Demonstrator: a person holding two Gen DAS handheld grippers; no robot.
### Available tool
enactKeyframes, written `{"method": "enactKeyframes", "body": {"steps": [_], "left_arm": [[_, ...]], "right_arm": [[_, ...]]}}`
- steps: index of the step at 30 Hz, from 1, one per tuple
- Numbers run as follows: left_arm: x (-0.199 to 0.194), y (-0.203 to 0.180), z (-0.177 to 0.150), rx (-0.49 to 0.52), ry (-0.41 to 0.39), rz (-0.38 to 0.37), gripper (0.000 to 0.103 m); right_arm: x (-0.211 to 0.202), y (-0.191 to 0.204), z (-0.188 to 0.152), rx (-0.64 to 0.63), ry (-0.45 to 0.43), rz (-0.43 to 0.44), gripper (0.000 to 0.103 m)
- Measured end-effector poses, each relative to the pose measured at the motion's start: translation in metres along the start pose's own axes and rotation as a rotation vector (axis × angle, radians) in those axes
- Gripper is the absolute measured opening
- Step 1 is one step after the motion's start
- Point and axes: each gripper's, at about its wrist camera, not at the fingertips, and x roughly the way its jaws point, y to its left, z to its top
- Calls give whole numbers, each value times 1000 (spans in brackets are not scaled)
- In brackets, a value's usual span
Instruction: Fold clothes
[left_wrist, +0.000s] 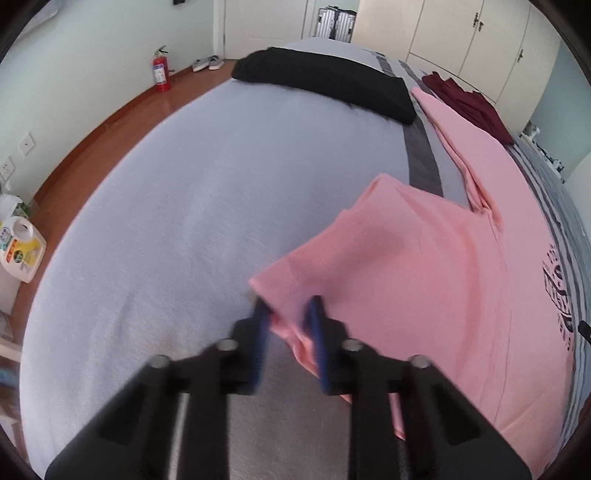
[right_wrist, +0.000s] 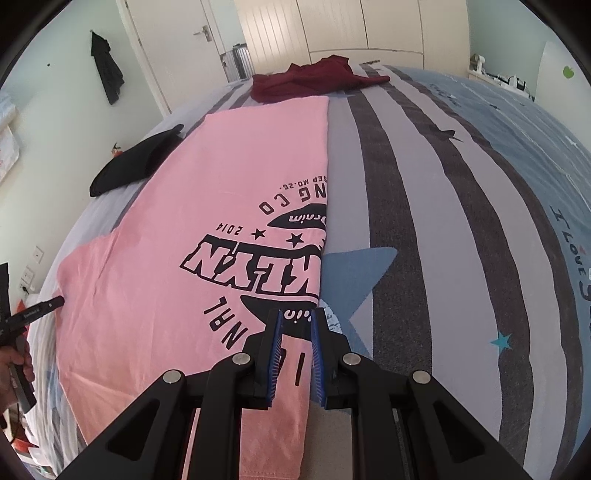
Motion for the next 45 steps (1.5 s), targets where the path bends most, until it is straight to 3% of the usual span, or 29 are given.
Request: {"method": "enactKeyframes", "body": {"steps": [10, 14, 21, 25, 28, 31, 34, 40, 45], "left_arm": [[-29, -22, 14, 43, -38, 74, 7], [-60, -54, 22, 91, -103, 67, 7], [-123, -174, 10, 258, -195, -91, 7], [-120, -245, -22, 289, -119, -229, 7], [-110, -272, -48, 278, -34, -303, 8], [-111, -270, -61, 254, -10, -348, 10], [-114, -252, -63, 232, -5, -342, 11], [-88, -201, -57, 202, -1, -205, 11], [-46, -162, -72, 199, 100, -117, 11]], "right_arm": [[-9, -15, -3, 10, -4, -12, 14], [-19, -24, -2, 16, -15, -9, 14], [-42, -37, 4, 19, -37, 22, 14], [-57, -46, 5, 6, -40, 34, 14], [-60, -53, 3, 2, -29, 33, 14], [-60, -57, 0, -4, -19, 34, 14], [-56, -58, -4, -3, -11, 38, 14], [-44, -40, -9, 20, 1, 78, 14], [-31, -8, -8, -2, 18, 136, 14]]}}
